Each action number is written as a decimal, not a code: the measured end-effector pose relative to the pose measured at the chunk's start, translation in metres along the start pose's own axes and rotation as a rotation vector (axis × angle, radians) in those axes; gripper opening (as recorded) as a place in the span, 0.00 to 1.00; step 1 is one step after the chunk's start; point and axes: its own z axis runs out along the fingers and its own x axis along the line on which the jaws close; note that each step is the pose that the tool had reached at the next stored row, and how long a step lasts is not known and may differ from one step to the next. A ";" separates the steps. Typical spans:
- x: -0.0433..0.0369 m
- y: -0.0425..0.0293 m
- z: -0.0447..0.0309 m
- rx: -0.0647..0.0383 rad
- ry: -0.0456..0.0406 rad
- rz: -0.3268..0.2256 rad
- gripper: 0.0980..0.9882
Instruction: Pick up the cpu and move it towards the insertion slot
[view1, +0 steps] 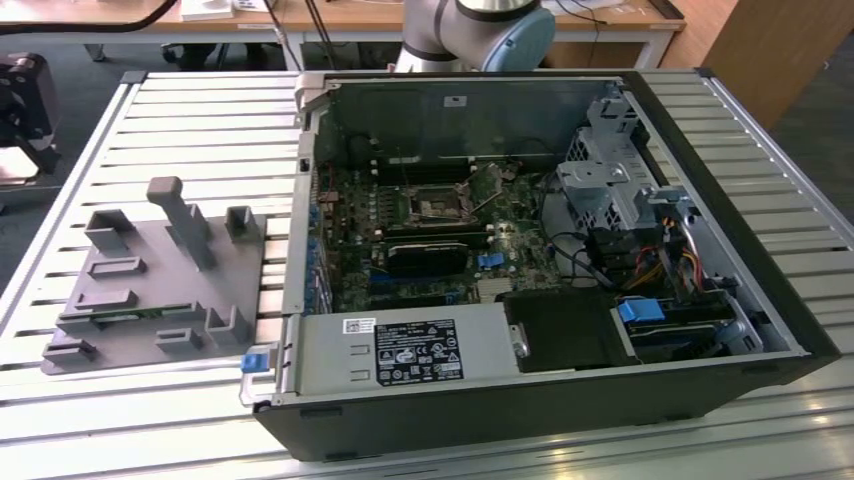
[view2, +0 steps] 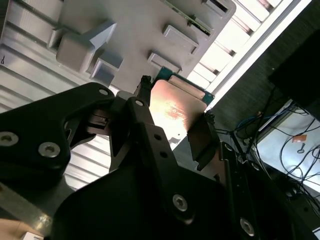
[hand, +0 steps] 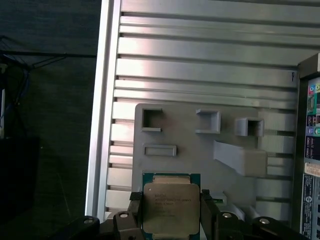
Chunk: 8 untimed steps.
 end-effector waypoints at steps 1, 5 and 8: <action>0.0000 0.0001 -0.0023 0.000 0.0000 0.000 0.50; 0.0000 0.0005 -0.0113 0.000 0.0000 0.000 0.50; -0.0001 0.0007 -0.0170 -0.001 0.0000 0.000 0.50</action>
